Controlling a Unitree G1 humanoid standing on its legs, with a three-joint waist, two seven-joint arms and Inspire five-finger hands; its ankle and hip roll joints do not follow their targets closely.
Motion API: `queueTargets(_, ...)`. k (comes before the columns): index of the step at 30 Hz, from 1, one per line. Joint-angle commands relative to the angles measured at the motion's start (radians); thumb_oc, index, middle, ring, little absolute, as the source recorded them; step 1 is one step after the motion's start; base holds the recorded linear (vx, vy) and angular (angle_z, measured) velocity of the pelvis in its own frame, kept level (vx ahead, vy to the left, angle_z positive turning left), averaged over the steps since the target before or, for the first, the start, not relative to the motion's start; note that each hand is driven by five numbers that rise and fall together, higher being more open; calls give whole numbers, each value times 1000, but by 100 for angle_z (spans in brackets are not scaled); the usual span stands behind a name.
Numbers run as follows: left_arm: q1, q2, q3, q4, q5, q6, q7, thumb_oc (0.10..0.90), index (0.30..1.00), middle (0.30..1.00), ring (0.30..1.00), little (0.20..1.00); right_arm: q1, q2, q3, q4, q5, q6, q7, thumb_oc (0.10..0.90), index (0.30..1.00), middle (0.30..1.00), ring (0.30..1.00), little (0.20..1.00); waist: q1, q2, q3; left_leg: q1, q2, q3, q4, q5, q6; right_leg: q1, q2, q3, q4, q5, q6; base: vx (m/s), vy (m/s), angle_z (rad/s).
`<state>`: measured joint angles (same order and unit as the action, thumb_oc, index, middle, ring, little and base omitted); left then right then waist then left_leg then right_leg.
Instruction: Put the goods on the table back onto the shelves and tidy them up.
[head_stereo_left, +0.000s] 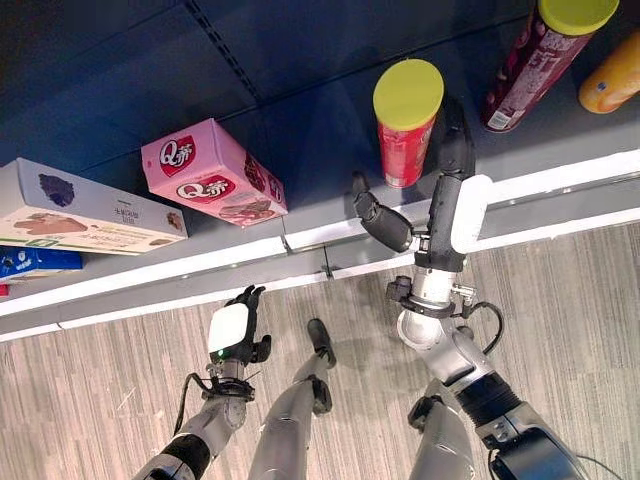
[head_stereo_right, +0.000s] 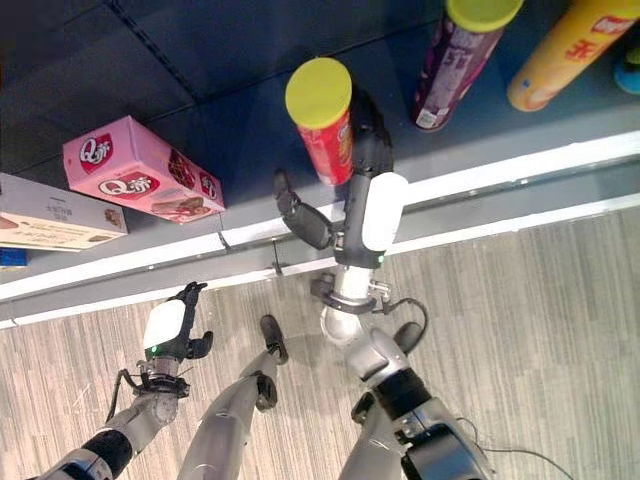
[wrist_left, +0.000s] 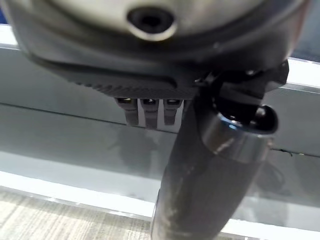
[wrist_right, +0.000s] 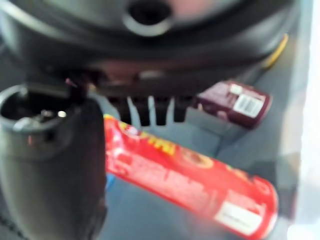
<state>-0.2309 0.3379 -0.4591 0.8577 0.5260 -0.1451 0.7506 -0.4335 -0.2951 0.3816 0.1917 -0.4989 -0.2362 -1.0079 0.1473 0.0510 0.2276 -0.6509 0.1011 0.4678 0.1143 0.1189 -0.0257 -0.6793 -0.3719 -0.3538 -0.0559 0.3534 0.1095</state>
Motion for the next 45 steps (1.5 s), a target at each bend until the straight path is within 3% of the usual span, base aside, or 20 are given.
queueTargets(1,36,48,-10,3,-20,-3,19,800,900,900,900,900,-29,9,-29,-69,1,-103,-51,800,900,900,900,900,44,18,-22,161,28,-48,-111,-110,-82,148,-95,-54,-31,158,152,34,-17,-14)
queueTargets(9,153,20,11,36,-27,-13,-97,800,900,900,900,900,206,1,-87,-42,19,-112,-40,800,900,900,900,900,35,-38,-104,405,45,-43,-177,-107,-91,336,-65,-50,-31,70,152,129,-26,-15)
queueTargets(10,177,15,22,4,-83,-52,-186,800,900,900,900,900,302,-19,-106,-14,34,-116,-7,800,900,900,900,900,8,-54,-122,469,50,-38,-185,-106,-95,385,-49,-38,-31,44,152,205,-28,-6)
queueTargets(12,181,21,20,-25,-97,-73,-242,800,900,900,900,900,383,-28,-109,31,55,-120,41,800,900,900,900,900,-18,-64,-135,513,54,-30,-190,-106,-101,414,-36,-25,-31,31,152,160,-5,-2)
queueTargets(14,185,26,22,-27,-99,-74,-257,800,900,900,900,900,428,-33,-110,46,68,-124,69,800,900,900,900,900,-31,-69,-141,537,55,-24,-191,-109,-103,430,-26,-13,-31,24,152,96,7,-18)
queueTargets(15,164,30,36,-16,-100,-65,-292,800,900,900,900,900,551,-67,-108,121,81,-111,171,800,900,900,900,900,-79,-87,-161,587,65,-6,-194,-114,-113,454,0,15,-31,2,152,77,-4,-25)
queueTargets(16,166,30,35,-16,-100,-65,-292,800,900,900,900,900,553,-69,-108,119,83,-111,174,800,900,900,900,900,-77,-87,-160,590,65,-5,-195,-114,-114,456,1,16,-31,2,152,89,-16,-23)
queueTargets(18,155,27,49,25,-97,-49,-316,800,900,900,900,900,649,-82,-127,238,105,-85,249,800,900,900,900,900,-122,-103,-176,625,78,14,-198,-113,-123,470,24,41,-31,-18,152,45,-42,-44)
queueTargets(20,159,14,51,72,-92,-40,-321,800,900,900,900,900,679,-80,-146,342,98,-60,241,800,900,900,900,900,-146,-108,-184,645,85,26,-200,-113,-129,477,36,55,-31,-35,152,31,-29,-49)
queueTargets(21,158,12,50,75,-92,-42,-319,800,900,900,900,900,677,-79,-145,346,97,-62,238,800,900,900,900,900,-144,-108,-183,647,86,28,-200,-113,-129,478,37,57,-31,-36,152,54,-32,-67)
queueTargets(22,187,-14,45,132,-77,-41,-341,800,900,900,900,900,707,-44,-187,552,92,-17,231,800,900,900,900,900,-165,-107,-192,685,97,45,-201,-117,-134,501,52,78,-31,-63,152,46,-21,-58)
queueTargets(27,234,-29,39,122,-93,-54,-396,800,900,900,900,900,703,22,-223,796,165,24,283,800,900,900,900,900,-178,-89,-197,716,100,59,-202,-121,-136,517,61,102,-29,-84,152,26,-4,-15)
queueTargets(30,265,-18,32,52,-110,-69,-436,800,900,900,900,900,698,80,-258,957,246,60,333,800,900,900,900,900,-189,-73,-198,736,100,69,-202,-124,-136,527,70,118,-29,-93,152,25,15,-15)
queueTargets(31,294,11,35,-71,-143,-86,-489,800,900,900,900,900,702,120,-310,1035,323,71,351,800,900,900,900,900,-193,-59,-201,748,101,74,-202,-126,-138,534,71,122,-29,-95,152,23,19,-11)
queueTargets(40,333,112,91,-422,-240,-119,-580,800,900,900,900,900,741,142,-299,997,311,71,373,800,900,900,900,900,-196,-46,-204,760,103,66,-202,-129,-142,557,70,117,-28,-100,152,6,-1,-4)
queueTargets(45,287,113,115,-469,-268,-107,-567,800,900,900,900,900,735,140,-283,965,306,71,362,800,900,900,900,900,-198,-48,-204,755,105,61,-202,-124,-144,560,71,114,-28,-106,152,0,-7,1)
